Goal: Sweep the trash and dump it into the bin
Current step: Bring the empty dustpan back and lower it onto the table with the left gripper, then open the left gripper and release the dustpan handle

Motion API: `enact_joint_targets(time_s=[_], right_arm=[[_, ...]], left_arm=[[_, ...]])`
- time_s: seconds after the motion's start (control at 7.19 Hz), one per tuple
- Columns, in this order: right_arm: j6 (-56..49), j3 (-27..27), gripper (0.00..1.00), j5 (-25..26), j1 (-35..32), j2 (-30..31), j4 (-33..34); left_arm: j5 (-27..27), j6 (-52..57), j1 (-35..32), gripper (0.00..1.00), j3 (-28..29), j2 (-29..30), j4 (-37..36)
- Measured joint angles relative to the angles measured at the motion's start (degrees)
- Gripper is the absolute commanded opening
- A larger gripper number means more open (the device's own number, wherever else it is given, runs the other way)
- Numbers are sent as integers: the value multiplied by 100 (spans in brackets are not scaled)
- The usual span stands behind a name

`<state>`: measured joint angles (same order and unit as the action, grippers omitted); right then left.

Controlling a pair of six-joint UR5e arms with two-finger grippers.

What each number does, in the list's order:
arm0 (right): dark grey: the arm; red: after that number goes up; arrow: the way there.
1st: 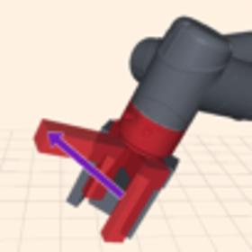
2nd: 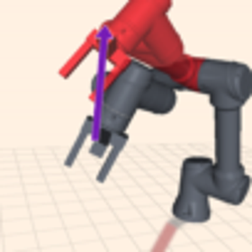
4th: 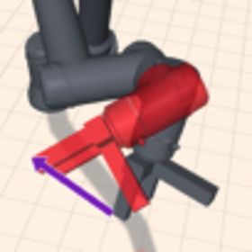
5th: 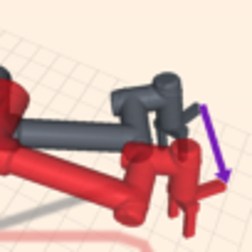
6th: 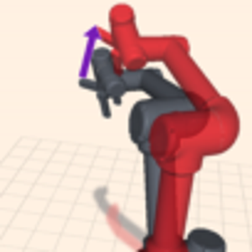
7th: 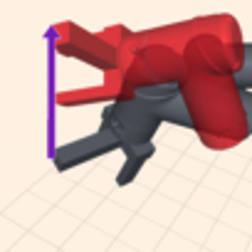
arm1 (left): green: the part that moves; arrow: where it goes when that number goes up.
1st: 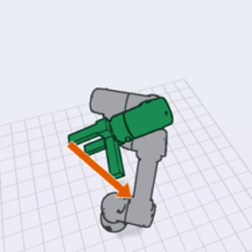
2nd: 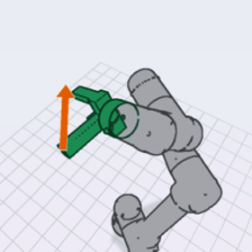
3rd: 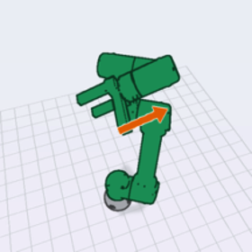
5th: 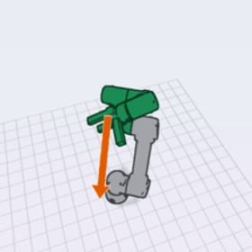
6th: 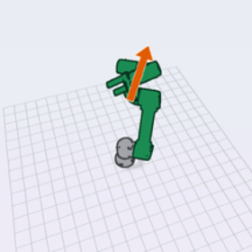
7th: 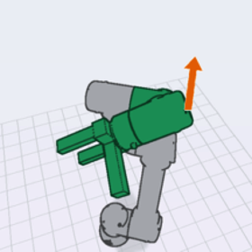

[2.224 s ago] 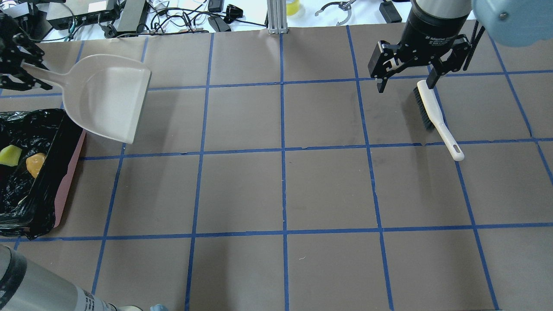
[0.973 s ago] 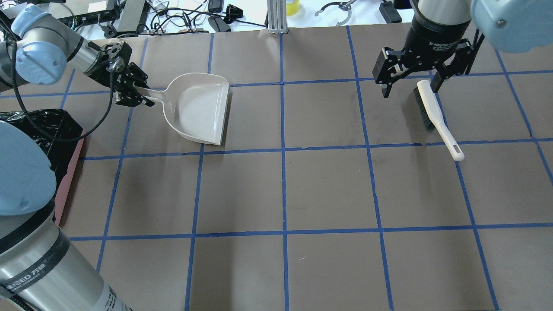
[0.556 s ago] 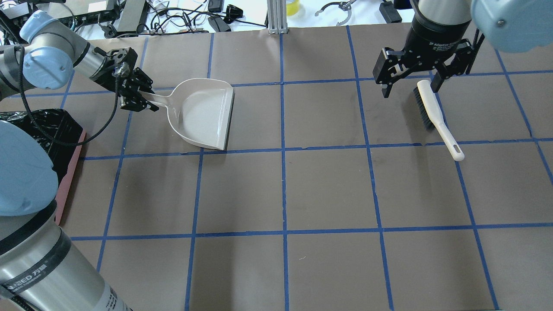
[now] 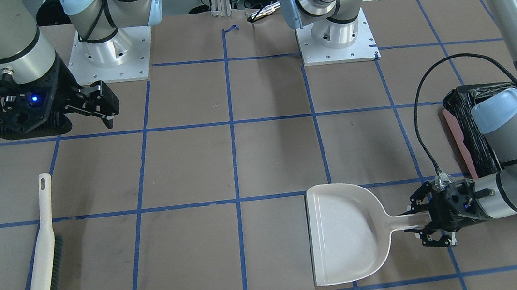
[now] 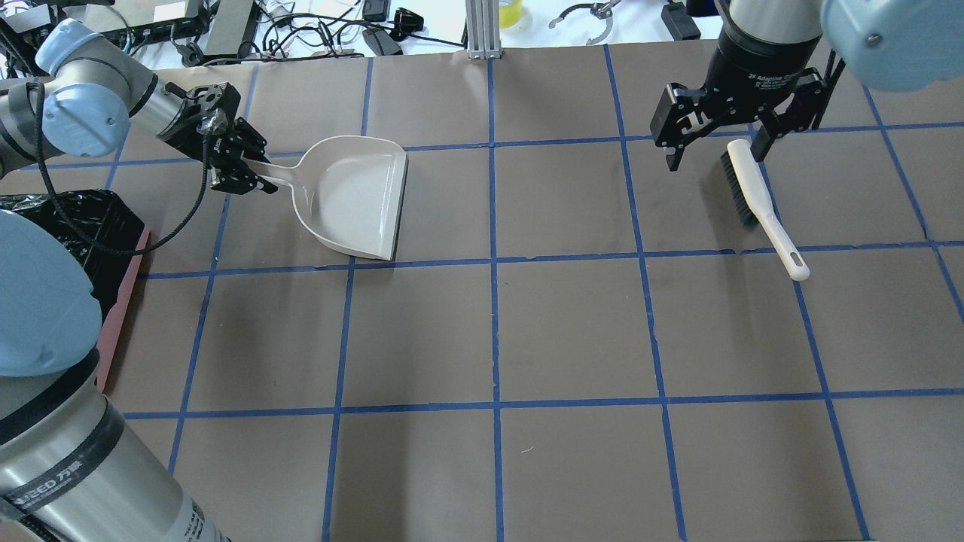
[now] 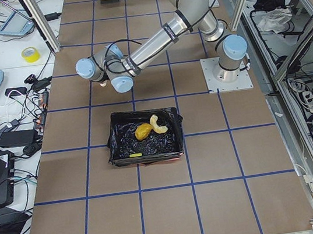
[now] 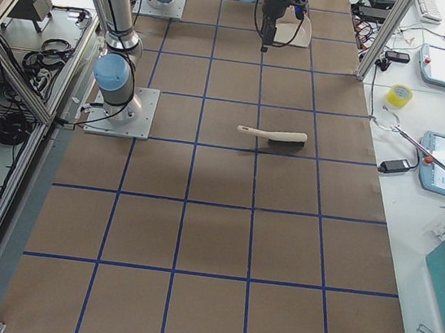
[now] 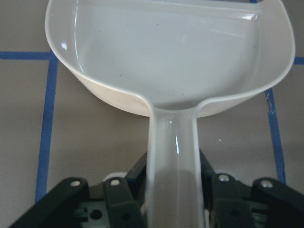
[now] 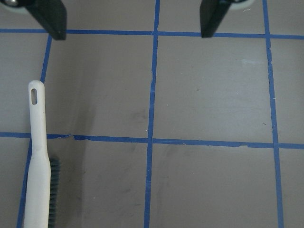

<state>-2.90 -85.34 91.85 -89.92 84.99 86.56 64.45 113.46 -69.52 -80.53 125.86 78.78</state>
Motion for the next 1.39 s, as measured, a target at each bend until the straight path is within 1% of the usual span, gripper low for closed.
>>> enact_joint_targets(time_s=[0.14, 0.28, 0.83, 0.97, 1.11, 1.39], right_arm=[[0, 0, 100, 1, 0, 0, 8], [0, 0, 100, 5, 0, 0, 15], [0, 1, 100, -1, 0, 0, 21], [-2, 0, 100, -1, 0, 0, 25], [-6, 0, 100, -1, 0, 1, 27], [-3, 0, 100, -1, 0, 1, 28]], left_arm=[[3, -1, 0, 97, -21, 0, -7], [-3, -20, 0, 100, -77, 0, -9], [-8, -348, -8, 100, -206, -154, -10], [11, -693, -33, 100, -211, -318, 17], [67, -1293, -133, 100, -231, -592, 74], [553, -2873, -460, 100, -424, -1409, 403]])
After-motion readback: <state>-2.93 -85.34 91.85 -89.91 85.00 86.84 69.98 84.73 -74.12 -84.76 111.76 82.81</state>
